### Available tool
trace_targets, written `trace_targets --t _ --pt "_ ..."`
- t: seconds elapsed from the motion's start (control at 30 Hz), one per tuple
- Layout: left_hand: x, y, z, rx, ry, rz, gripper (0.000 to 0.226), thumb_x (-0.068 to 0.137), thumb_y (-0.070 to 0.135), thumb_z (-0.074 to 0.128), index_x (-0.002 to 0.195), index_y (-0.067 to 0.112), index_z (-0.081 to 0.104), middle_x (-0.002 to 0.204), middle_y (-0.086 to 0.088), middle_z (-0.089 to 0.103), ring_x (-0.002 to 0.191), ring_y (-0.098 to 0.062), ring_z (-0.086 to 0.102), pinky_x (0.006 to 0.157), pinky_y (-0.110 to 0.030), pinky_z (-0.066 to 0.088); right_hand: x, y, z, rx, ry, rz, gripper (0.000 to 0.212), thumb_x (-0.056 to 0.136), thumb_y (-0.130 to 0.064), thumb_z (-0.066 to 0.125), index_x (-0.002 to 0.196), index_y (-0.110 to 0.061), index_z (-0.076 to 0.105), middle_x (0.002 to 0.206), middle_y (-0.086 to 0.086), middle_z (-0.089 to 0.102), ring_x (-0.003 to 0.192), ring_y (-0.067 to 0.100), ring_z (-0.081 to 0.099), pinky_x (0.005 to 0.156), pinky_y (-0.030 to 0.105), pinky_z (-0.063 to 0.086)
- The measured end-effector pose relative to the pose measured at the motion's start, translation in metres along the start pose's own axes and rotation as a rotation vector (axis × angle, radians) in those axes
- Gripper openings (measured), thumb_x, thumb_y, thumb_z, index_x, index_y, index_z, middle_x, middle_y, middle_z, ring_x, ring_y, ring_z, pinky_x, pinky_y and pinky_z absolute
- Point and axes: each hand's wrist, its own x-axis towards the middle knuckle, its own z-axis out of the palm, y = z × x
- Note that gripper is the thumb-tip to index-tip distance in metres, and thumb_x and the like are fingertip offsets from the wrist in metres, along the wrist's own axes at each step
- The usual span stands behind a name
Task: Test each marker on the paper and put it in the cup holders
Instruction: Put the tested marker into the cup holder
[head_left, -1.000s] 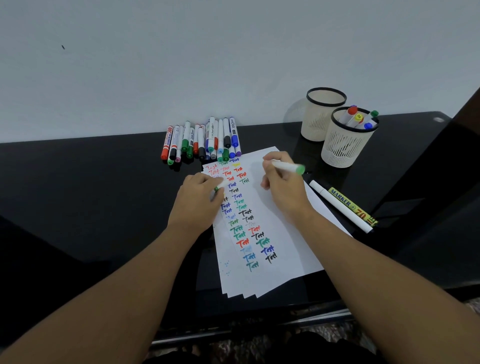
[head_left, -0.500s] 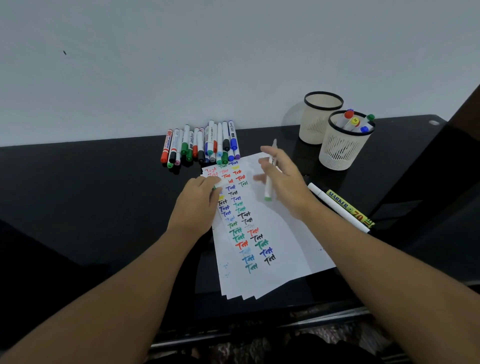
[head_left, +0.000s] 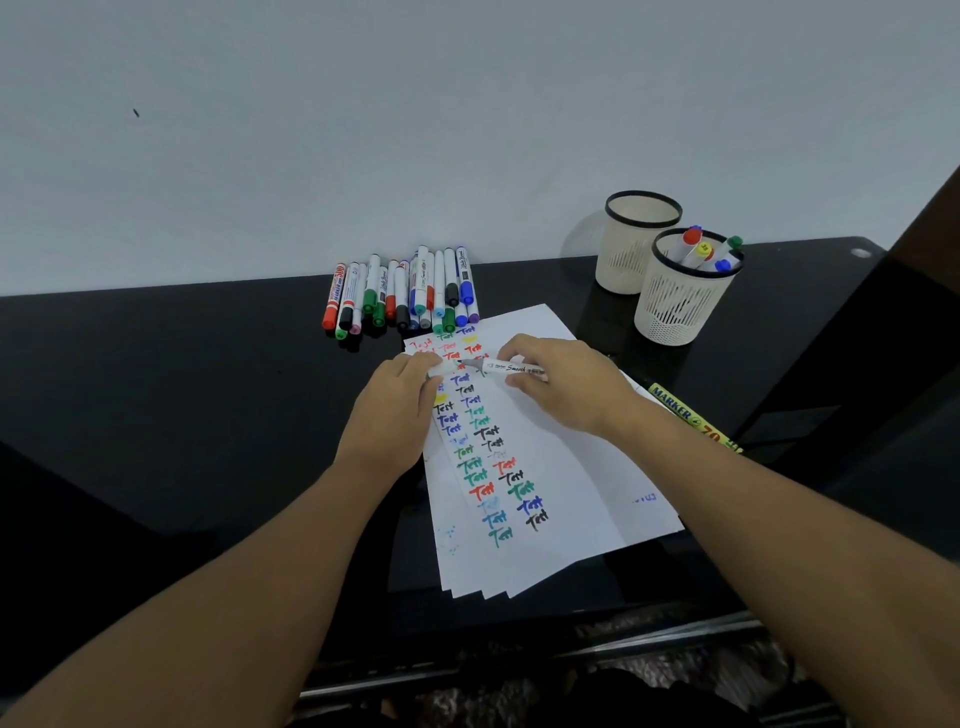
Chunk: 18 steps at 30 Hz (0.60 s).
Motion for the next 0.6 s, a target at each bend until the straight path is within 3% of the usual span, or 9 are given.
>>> trace_targets --t 0.13,0.6 --pt "0.0007 0.0002 0.0009 0.006 0.004 0.0 0.033 0.107 0.029 0.046 0.136 0.016 0.056 0.121 -0.003 0.06 0.108 -0.016 0.052 0.083 -0.027 0.042 0.0002 0.0 -0.0016 0.005 -0.008 -0.005 0.025 0.104 -0.04 0.056 0.129 -0.041 0.056 0.12 -0.006 0.07 0.103 0.016 0.063 0.083 0.042 0.058" --pt "-0.0012 0.0008 -0.0006 -0.013 0.025 0.077 0.031 0.104 0.022 0.053 0.133 0.013 0.061 0.128 -0.006 0.062 0.119 -0.022 0.054 0.095 -0.033 0.045 0.0004 0.0036 -0.0019 -0.034 -0.026 -0.098 0.025 0.104 -0.041 0.057 0.129 -0.044 0.058 0.123 -0.013 0.067 0.107 0.011 0.061 0.086 0.038 0.051"
